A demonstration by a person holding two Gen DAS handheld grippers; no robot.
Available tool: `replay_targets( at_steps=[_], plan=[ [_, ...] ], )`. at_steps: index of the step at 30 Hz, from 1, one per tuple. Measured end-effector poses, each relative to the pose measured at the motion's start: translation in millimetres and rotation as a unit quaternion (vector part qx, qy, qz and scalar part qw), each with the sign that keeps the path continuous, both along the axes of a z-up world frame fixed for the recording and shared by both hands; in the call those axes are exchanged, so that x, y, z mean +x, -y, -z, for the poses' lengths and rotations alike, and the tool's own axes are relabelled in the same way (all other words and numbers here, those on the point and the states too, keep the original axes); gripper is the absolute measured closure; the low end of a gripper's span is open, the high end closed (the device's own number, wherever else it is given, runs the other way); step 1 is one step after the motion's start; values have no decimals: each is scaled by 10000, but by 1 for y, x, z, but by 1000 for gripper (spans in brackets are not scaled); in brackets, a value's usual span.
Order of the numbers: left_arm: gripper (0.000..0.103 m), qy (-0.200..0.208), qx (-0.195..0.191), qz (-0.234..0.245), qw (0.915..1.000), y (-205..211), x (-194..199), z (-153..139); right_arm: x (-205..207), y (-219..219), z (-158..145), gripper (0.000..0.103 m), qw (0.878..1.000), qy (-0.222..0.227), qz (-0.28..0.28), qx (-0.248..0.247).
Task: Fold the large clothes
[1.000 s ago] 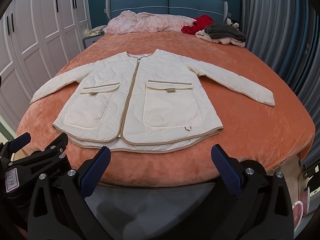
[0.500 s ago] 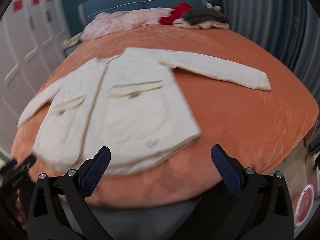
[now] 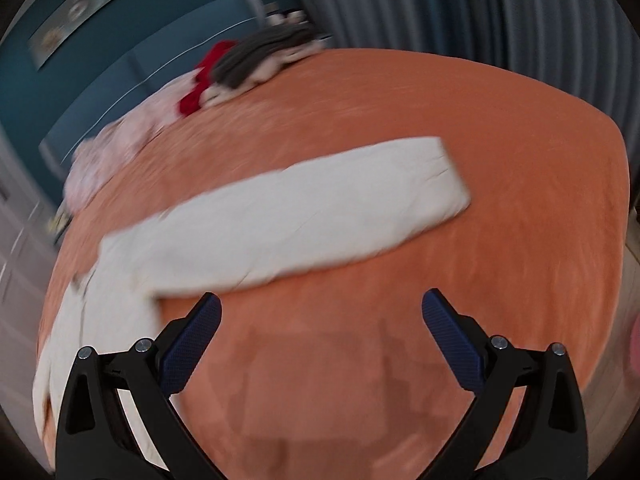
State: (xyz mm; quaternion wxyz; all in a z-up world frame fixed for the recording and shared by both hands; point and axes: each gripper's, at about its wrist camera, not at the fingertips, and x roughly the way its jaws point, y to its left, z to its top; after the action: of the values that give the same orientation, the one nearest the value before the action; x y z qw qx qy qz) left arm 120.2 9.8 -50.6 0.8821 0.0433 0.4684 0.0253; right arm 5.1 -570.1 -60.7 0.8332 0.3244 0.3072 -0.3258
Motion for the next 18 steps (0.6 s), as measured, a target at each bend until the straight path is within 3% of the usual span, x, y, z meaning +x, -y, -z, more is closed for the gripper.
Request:
replay_targets(
  at_steps=[8, 12, 13, 14, 15, 17, 18],
  plan=[
    [14, -321, 281, 140, 9990, 18, 30, 21, -3, 98, 60, 5, 9872, 363, 1261, 911],
    [14, -492, 319, 10, 9983, 17, 40, 32, 2, 119, 73, 5, 9804, 494, 1628, 989],
    [14, -504, 308, -16, 9983, 16, 42, 34, 5, 119, 72, 11, 9810, 548, 1606, 938],
    [14, -512, 270, -43, 9983, 15, 44, 36, 9, 119, 71, 29, 9821, 561, 1547, 919],
    [14, -513, 258, -76, 9983, 14, 46, 38, 17, 121, 70, 39, 9832, 494, 1494, 929],
    [14, -502, 242, -93, 9984, 11, 50, 41, 32, 122, 64, 79, 9844, 602, 1340, 965],
    [14, -483, 264, -96, 9984, 12, 51, 42, 38, 120, 58, 84, 9853, 644, 1288, 923]
  ],
)
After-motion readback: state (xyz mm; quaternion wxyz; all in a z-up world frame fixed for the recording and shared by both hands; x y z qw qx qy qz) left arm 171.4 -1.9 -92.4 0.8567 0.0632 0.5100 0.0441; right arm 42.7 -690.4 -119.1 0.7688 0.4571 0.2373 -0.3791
